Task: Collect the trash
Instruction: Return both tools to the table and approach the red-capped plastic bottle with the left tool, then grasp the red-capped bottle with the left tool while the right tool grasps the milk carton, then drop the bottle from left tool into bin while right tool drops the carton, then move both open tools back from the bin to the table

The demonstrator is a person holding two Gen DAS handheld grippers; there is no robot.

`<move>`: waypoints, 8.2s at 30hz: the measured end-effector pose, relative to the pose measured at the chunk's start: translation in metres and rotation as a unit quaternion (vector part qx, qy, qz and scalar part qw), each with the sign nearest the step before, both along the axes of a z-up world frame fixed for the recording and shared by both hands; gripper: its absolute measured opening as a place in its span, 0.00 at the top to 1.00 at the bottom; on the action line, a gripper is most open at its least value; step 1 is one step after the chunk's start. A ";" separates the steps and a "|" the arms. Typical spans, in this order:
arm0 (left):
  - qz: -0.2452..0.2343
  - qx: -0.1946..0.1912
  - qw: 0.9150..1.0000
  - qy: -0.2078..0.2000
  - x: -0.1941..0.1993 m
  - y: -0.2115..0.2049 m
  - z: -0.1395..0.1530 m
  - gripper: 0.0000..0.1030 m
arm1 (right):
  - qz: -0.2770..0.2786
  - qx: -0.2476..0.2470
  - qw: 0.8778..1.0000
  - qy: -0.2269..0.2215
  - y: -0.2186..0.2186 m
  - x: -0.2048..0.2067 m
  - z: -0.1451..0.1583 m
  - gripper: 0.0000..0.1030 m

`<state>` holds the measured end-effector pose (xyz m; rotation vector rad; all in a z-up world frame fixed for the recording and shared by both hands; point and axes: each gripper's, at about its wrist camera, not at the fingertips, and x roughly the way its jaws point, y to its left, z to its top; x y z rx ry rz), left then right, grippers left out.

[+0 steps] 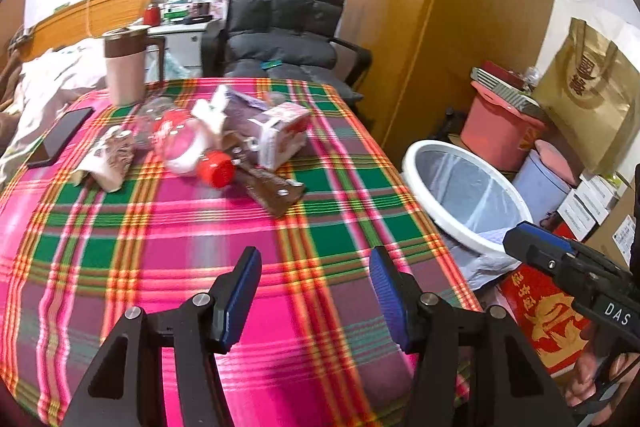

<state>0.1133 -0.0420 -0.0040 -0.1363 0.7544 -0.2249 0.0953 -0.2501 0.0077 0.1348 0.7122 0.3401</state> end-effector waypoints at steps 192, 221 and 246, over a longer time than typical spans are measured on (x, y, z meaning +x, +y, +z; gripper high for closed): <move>-0.185 -0.006 0.983 0.016 0.088 -0.160 -0.006 0.38 | -0.159 -0.010 0.986 0.043 -0.110 0.033 -0.021 0.59; -0.087 -0.019 0.996 0.000 0.031 -0.066 0.012 0.38 | -0.069 -0.022 0.997 0.001 -0.046 0.008 0.005 0.58; -0.004 -0.002 1.000 0.003 -0.009 0.015 0.002 0.38 | 0.019 -0.031 0.999 0.009 0.016 -0.001 0.001 0.58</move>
